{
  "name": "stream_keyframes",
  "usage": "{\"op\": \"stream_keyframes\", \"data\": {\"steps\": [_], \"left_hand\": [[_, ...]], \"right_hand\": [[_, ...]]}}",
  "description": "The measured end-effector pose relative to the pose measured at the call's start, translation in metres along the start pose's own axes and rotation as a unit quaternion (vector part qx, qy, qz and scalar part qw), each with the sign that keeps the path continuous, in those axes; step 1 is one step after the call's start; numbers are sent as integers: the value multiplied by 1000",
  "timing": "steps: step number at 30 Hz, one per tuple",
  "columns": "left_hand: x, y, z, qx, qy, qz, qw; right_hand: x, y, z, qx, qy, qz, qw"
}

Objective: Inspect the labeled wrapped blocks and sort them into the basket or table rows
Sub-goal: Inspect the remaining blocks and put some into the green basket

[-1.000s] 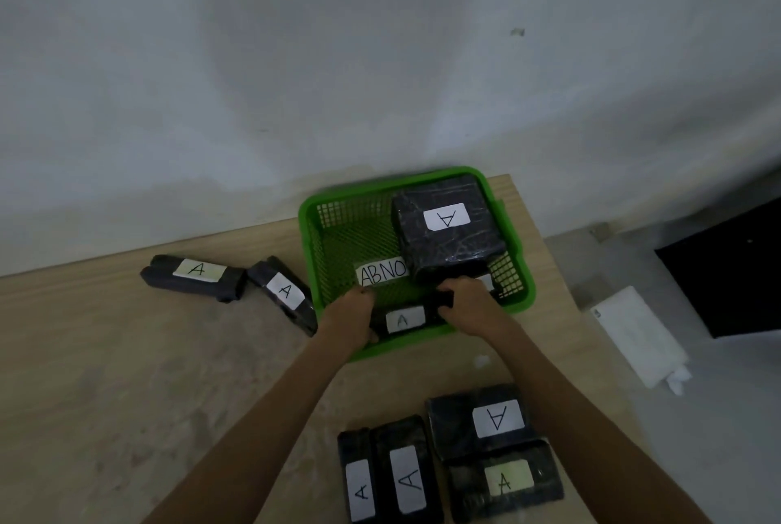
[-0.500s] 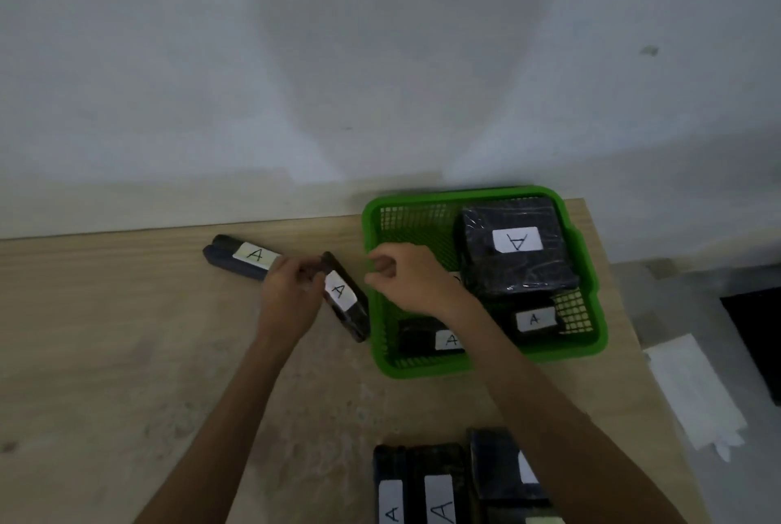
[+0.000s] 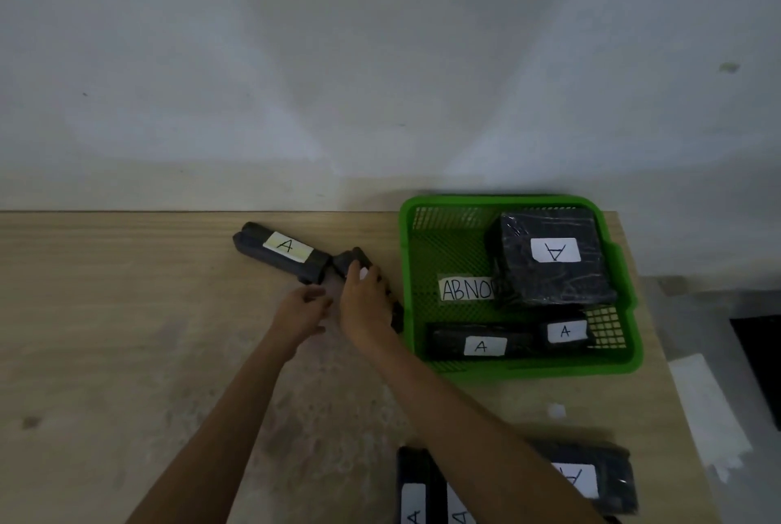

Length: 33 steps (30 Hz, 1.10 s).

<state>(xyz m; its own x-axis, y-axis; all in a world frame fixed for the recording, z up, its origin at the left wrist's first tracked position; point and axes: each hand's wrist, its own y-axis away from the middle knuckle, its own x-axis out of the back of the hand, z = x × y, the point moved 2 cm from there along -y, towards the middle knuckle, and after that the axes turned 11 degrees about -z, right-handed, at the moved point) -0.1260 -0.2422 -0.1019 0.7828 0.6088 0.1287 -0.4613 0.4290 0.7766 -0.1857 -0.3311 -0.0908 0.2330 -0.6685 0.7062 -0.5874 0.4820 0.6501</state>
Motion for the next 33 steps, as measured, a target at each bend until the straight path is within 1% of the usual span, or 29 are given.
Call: {"op": "stream_keyframes", "data": {"steps": [3,6,12,15,21,23,25,27,29,31,33], "left_hand": [[1,2,2,10,41,-16,999],[1,8,3,22,76,-34,996],[5,28,-1,10,114,-52,992],[8,48,0,-16,148,-49,988],[24,111,8,-105,227,-37,967],[26,136,12,-135,230,-43,963],[25,162,15,-164,232,-46,958],[23,188,19,-193,243,-44,950],[18,213,23,-220,258,-41,940],[13,237,25,-245,270,-39,931],[6,261,27,-268,279,-42,921]], "right_hand": [[-5,3,0,-8,30,21,999],[-3,12,0,10,20,32,999],[6,42,-8,30,-7,48,998],[12,70,-17,81,-33,29,996],[38,132,-22,206,-7,21,978],[49,155,-15,252,-22,35,967],[61,178,-5,285,-37,73,955],[73,201,10,287,-62,115,949],[85,222,29,273,-117,136,945],[96,243,49,249,-195,127,940],[105,263,67,219,-282,83,930]]}}
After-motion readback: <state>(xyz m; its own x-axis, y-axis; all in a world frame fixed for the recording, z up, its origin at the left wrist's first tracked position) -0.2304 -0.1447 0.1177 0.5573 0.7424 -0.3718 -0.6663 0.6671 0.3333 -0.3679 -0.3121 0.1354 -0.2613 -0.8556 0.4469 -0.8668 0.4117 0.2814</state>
